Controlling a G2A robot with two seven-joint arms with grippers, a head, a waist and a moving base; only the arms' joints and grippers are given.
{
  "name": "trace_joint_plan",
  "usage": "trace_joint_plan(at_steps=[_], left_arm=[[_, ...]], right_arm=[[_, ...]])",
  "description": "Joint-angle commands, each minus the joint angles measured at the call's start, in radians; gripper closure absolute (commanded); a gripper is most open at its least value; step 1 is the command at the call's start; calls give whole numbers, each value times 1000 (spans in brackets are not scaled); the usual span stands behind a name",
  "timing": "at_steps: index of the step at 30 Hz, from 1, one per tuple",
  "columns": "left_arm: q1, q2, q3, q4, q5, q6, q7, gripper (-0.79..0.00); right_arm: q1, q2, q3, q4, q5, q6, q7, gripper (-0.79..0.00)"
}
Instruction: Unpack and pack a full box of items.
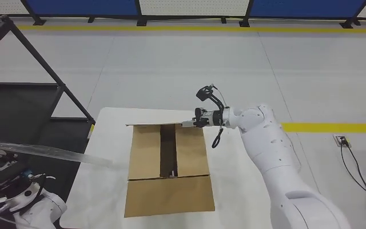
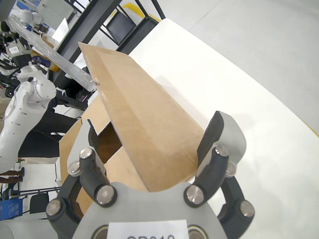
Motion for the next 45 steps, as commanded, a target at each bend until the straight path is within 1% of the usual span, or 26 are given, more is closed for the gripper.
trace_joint_plan(at_steps=[1, 3, 6, 9, 10, 11, 22, 25, 27, 30, 35, 45], left_arm=[[-1, -1, 4, 3, 2, -3, 4, 0], [-2, -1, 7, 3, 2, -6, 7, 0], [-2, -2, 11, 1, 1, -8, 13, 0], [-1, -3, 14, 1, 1, -10, 15, 0], [-1, -3, 15, 1, 0, -11, 16, 0], [-1, -4, 15, 2, 0, -11, 17, 0], [-7, -4, 16, 19, 2, -22, 30, 0], [-7, -5, 16, 21, -1, -24, 32, 0], [-6, -5, 14, 23, -3, -24, 32, 0], [-8, -5, 11, 29, -4, -25, 33, 0], [-13, -5, 13, 38, 1, -29, 35, 0], [-13, -6, 20, 40, 5, -36, 41, 0]], right_arm=[[-25, 5, -40, -38, 18, 5, 5, -785], [-54, 12, -85, -83, 40, 3, 4, -785], [-93, 28, -137, -145, 95, 33, 33, -785], [-122, 43, -167, -201, 188, 120, 120, -785], [-125, 47, -160, -220, 220, 166, 157, -785], [-126, 48, -157, -226, 229, 186, 165, -785], [-139, 47, -161, -235, 242, 188, 152, -785], [-146, 45, -176, -246, 310, 196, 192, -785], [-142, 45, -200, -243, 373, 230, 230, -785], [-141, 53, -243, -237, 418, 271, 271, -785], [-152, 72, -323, -236, 542, 294, 294, -785], [-140, 124, -431, -230, 697, 303, 304, -785]])
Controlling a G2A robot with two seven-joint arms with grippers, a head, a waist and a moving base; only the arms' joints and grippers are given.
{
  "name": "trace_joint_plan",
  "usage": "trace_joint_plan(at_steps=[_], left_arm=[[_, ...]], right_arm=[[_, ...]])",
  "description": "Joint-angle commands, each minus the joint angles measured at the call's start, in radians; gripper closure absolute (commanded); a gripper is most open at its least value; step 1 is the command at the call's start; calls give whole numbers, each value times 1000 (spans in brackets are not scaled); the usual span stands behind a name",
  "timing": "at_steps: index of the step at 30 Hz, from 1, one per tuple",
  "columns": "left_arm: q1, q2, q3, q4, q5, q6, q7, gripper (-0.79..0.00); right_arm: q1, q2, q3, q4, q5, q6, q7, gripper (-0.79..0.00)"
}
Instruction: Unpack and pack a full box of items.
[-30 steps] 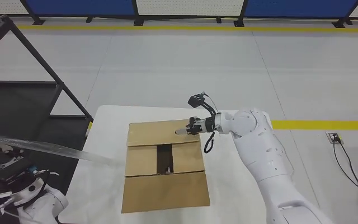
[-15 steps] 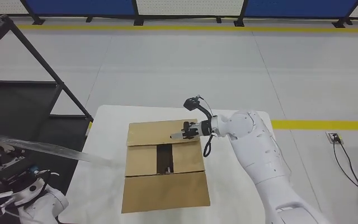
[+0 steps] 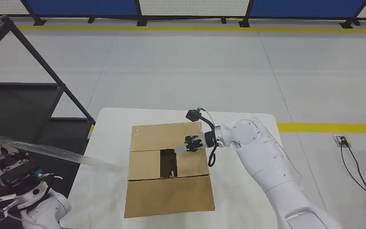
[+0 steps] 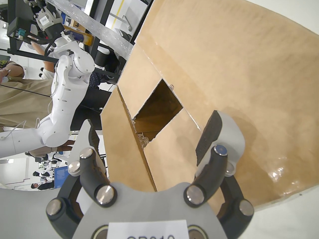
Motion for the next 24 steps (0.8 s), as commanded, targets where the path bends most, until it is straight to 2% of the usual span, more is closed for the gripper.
trace_joint_plan(at_steps=[1, 6, 16, 24], left_arm=[[2, 0, -3, 1, 0, -3, 1, 0], [1, 1, -10, 6, -2, -4, 2, 0], [1, 2, -19, 12, -5, -7, 6, 0], [0, 2, -21, 15, -5, -11, 10, 0]], right_arm=[[6, 8, -21, 5, 21, 1, 1, -785], [32, 19, -54, 56, 22, -5, -5, -785], [66, -6, -111, 144, 34, 13, -58, -785], [56, -1, -125, 100, 148, -74, -74, -785]])
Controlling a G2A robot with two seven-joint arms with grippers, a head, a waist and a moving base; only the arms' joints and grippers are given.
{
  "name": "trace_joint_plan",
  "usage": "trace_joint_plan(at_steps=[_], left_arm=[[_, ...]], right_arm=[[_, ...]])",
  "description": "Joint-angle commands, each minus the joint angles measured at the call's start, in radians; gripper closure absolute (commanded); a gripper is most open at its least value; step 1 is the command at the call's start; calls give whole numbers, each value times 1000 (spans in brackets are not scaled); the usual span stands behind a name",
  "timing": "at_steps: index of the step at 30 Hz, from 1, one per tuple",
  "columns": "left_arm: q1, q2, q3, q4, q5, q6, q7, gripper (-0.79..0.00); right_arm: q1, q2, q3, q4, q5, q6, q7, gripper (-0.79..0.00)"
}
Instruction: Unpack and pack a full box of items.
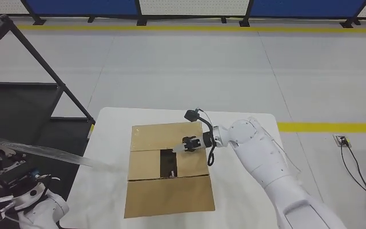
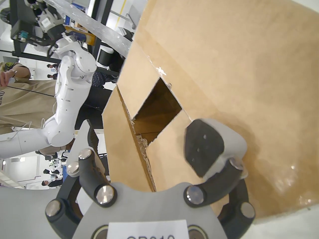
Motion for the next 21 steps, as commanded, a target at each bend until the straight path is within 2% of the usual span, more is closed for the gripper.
trace_joint_plan(at_steps=[1, 5, 7, 12, 21], left_arm=[[-1, 0, 0, 1, 0, -1, 1, 0], [-2, 0, 0, 1, -3, -4, 5, 0], [-2, 0, 0, 2, -5, -5, 6, 0], [-1, 0, -4, 10, -6, -5, 8, 0], [-3, 1, -5, 13, -4, -8, 9, 0]], right_arm=[[-6, 12, 0, -17, 22, -19, -20, -785], [-7, 31, 11, -8, 26, -55, -56, -785], [2, 33, 7, 11, 8, -35, -60, -785], [18, 27, -25, 32, -47, 18, -78, -785], [30, 19, -54, 36, -62, 9, -74, -785]])
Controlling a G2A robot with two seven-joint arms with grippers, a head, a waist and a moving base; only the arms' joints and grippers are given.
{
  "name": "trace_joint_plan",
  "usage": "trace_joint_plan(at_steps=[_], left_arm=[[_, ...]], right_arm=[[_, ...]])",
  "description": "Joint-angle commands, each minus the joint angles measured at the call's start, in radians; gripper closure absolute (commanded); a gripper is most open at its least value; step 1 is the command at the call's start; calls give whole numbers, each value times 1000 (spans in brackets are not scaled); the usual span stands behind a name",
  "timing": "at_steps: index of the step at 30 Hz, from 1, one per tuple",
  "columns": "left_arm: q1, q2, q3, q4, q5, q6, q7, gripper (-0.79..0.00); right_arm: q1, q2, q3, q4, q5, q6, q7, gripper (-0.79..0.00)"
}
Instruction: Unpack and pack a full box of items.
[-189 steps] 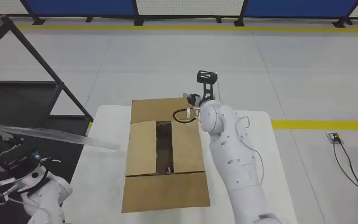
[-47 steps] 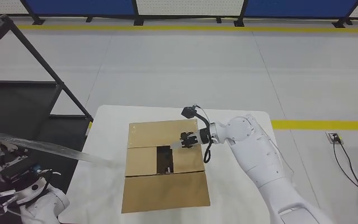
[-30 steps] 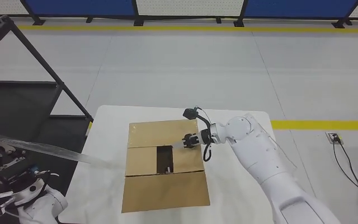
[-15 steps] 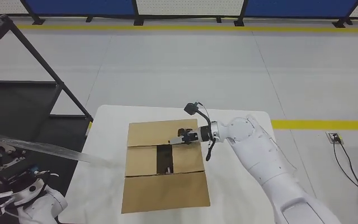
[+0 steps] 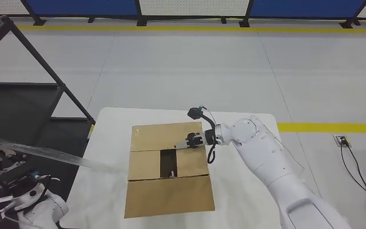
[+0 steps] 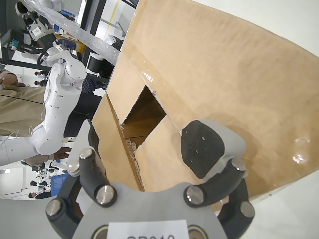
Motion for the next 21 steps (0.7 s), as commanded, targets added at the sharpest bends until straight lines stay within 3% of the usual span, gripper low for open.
trace_joint_plan(at_steps=[1, 8, 13, 18, 21], left_arm=[[0, 0, 1, 0, 1, -2, 1, 0], [-5, 1, 3, 3, 7, -7, 3, 0], [-14, 1, 13, 6, 15, -10, 4, 0], [-23, 1, 20, 7, 21, -13, 1, 0], [-28, 1, 22, 12, 24, -14, 1, 0]], right_arm=[[0, 0, 0, -5, 6, -15, 4, -785], [-45, 35, -22, -156, 90, -90, -3, -785], [-117, 122, -54, -374, 129, -109, -21, -785], [-187, 255, -100, -632, 107, -72, 15, -785], [-190, 264, -96, -638, 107, -68, 19, -785]])
